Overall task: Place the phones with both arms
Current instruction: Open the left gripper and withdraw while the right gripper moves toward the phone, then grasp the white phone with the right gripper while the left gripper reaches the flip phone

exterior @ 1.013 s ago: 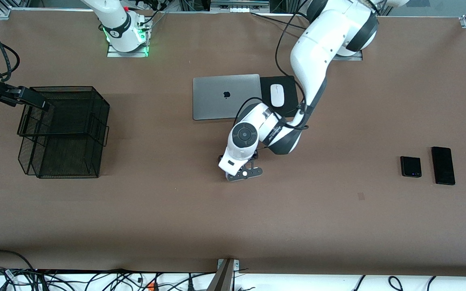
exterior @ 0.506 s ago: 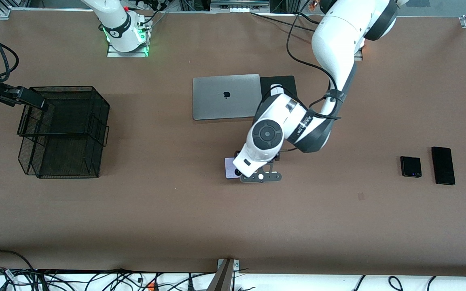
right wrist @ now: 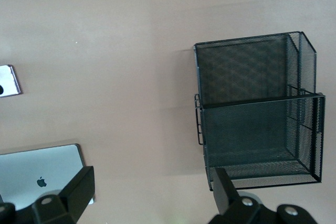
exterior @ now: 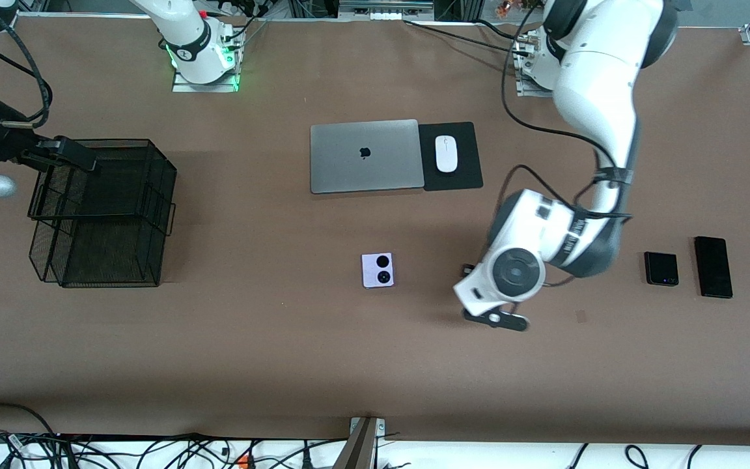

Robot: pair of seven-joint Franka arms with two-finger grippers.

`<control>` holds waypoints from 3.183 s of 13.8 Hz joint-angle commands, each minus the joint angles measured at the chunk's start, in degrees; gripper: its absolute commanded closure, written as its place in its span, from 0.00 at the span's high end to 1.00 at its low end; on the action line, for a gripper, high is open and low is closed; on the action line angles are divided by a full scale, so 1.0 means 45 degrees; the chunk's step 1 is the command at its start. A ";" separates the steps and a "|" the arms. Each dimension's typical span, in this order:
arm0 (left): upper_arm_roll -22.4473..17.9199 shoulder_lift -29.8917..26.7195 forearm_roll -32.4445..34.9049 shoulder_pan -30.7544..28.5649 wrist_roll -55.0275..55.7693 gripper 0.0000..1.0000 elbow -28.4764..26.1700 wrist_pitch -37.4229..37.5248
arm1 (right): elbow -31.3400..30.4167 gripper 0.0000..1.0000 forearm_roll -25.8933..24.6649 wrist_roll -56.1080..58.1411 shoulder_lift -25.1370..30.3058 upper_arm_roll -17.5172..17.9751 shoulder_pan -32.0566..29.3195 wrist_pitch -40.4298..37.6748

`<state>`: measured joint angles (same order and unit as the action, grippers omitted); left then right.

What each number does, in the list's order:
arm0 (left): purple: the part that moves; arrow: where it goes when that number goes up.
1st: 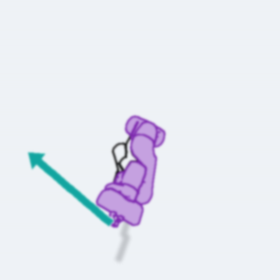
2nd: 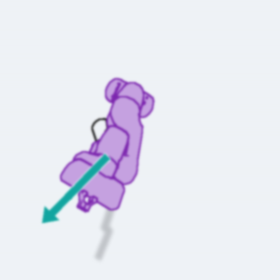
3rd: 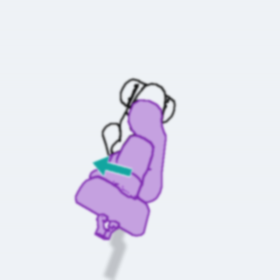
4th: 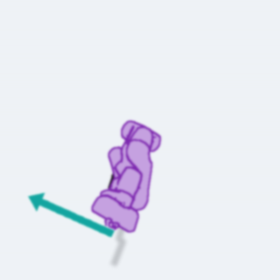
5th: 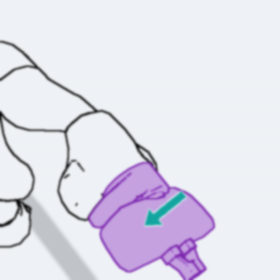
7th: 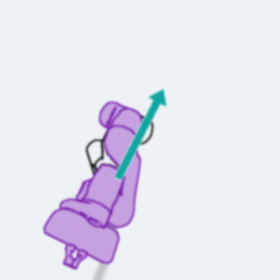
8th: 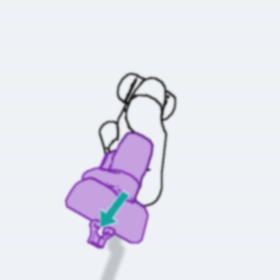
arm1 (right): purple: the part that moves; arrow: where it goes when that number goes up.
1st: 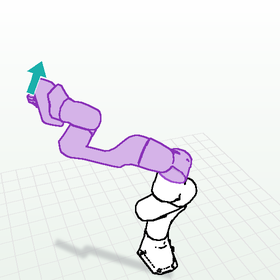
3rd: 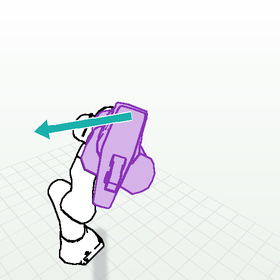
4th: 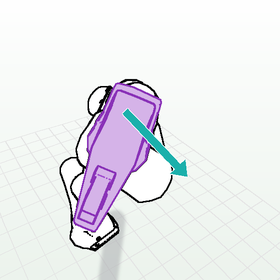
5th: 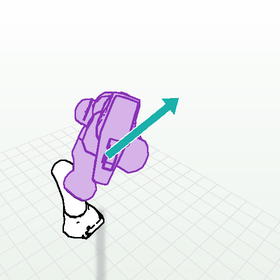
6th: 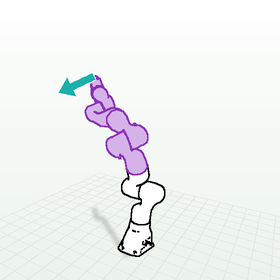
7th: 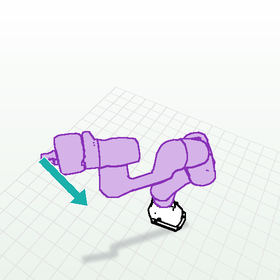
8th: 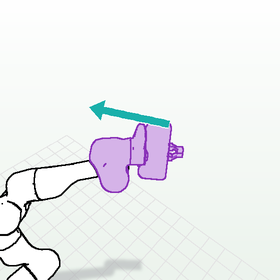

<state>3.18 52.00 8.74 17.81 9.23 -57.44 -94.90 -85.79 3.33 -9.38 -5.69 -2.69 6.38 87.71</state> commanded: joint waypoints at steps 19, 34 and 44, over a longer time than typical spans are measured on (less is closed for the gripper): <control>0.0192 -0.1770 0.0577 -0.6571 -0.6501 1.00 -0.2703 -0.2193 | 0.4180 1.00 -0.1345 -0.6876 -0.8358 0.3645 0.4303 0.7744; 0.0212 -0.2493 0.0460 -0.8643 -0.7422 1.00 -0.6493 -0.5318 | 0.4279 1.00 -0.3611 -0.6410 -1.1702 0.1576 0.6745 1.1797; 0.0192 -0.2474 -0.1181 -0.8820 -0.6233 1.00 -0.7349 -0.6269 | 0.4279 1.00 -0.3631 -0.6821 -1.1976 0.1224 0.7235 1.1915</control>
<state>3.59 43.13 4.46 -21.26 -20.13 -85.93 -119.24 -68.70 -11.98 -38.56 -58.05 3.67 38.21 141.05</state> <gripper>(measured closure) 0.000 0.000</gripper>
